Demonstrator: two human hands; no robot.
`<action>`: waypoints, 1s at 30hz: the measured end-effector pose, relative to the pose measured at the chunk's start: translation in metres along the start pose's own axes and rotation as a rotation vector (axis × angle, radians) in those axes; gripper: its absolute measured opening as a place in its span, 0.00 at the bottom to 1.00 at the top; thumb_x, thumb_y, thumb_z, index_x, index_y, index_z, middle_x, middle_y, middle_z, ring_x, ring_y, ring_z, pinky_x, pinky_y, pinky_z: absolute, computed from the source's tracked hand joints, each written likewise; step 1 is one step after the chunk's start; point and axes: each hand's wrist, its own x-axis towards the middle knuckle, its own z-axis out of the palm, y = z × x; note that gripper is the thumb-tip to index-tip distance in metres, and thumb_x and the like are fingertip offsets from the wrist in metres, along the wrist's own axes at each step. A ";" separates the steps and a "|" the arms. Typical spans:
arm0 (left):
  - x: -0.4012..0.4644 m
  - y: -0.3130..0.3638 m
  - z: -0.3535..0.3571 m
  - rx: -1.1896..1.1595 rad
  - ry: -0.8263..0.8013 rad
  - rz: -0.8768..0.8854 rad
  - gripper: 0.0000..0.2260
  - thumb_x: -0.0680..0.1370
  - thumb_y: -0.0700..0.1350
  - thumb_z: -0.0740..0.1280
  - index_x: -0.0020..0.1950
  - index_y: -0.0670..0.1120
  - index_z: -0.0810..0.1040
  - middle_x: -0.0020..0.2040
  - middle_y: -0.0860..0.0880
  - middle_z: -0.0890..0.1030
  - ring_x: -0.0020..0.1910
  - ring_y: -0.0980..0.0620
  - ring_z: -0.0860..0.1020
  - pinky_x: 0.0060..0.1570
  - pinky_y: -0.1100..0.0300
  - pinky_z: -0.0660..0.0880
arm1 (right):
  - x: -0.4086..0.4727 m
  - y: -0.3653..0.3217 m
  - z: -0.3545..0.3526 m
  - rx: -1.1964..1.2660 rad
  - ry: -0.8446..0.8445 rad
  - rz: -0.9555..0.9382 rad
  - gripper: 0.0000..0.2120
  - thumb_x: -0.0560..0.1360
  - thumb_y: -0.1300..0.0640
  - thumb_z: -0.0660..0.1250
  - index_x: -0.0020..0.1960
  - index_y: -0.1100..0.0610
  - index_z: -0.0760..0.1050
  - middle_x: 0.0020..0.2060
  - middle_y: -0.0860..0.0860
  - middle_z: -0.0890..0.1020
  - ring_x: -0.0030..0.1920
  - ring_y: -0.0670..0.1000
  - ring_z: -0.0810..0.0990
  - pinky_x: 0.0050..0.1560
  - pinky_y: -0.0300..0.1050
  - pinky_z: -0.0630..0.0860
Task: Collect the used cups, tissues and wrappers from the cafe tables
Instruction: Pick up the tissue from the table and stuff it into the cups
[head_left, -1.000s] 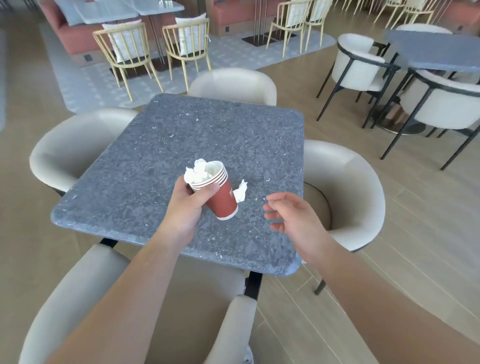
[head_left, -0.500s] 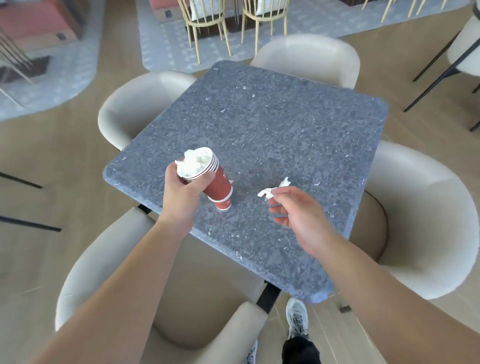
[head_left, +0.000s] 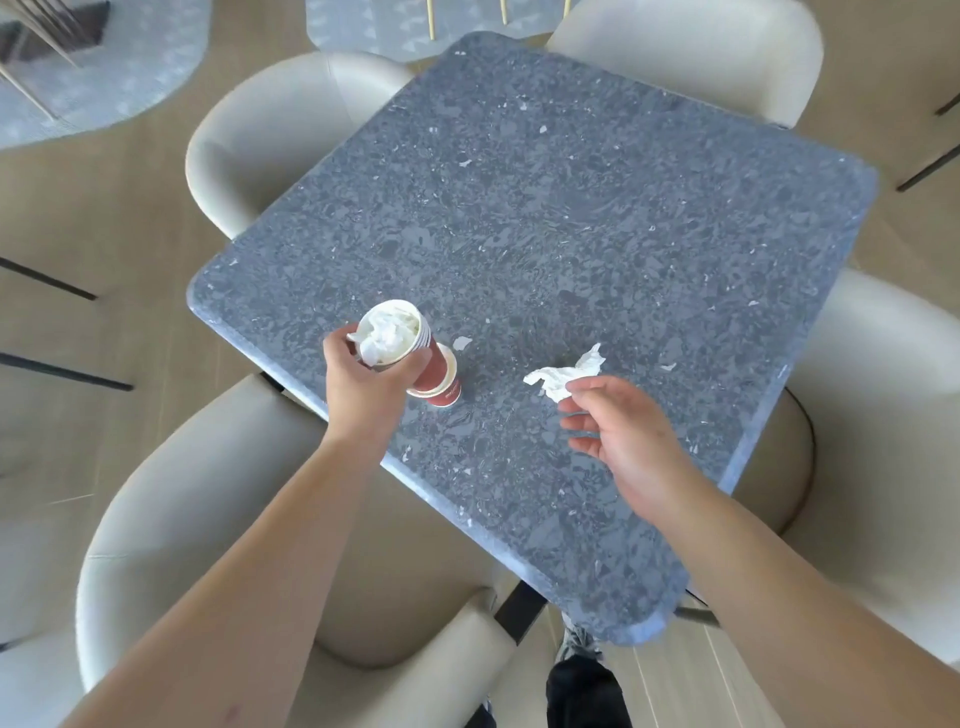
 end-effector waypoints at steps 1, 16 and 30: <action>0.002 -0.006 0.003 0.008 0.010 -0.012 0.31 0.65 0.52 0.80 0.62 0.54 0.68 0.54 0.57 0.78 0.48 0.64 0.79 0.41 0.71 0.73 | 0.004 0.003 -0.002 -0.001 0.003 0.008 0.11 0.67 0.48 0.65 0.46 0.49 0.80 0.43 0.48 0.84 0.43 0.46 0.83 0.41 0.42 0.77; 0.021 -0.044 0.033 0.106 0.013 -0.144 0.30 0.69 0.46 0.81 0.63 0.57 0.67 0.55 0.58 0.78 0.50 0.62 0.78 0.46 0.62 0.73 | 0.057 0.028 -0.012 -0.092 0.015 0.072 0.07 0.76 0.54 0.63 0.49 0.49 0.79 0.47 0.48 0.83 0.46 0.46 0.83 0.42 0.40 0.77; 0.018 0.007 0.067 -0.050 -0.164 -0.117 0.32 0.56 0.57 0.80 0.57 0.63 0.71 0.58 0.54 0.82 0.56 0.57 0.81 0.55 0.55 0.78 | 0.102 0.030 -0.036 -0.845 0.030 -0.157 0.17 0.77 0.52 0.66 0.65 0.53 0.72 0.60 0.49 0.74 0.45 0.44 0.75 0.37 0.37 0.68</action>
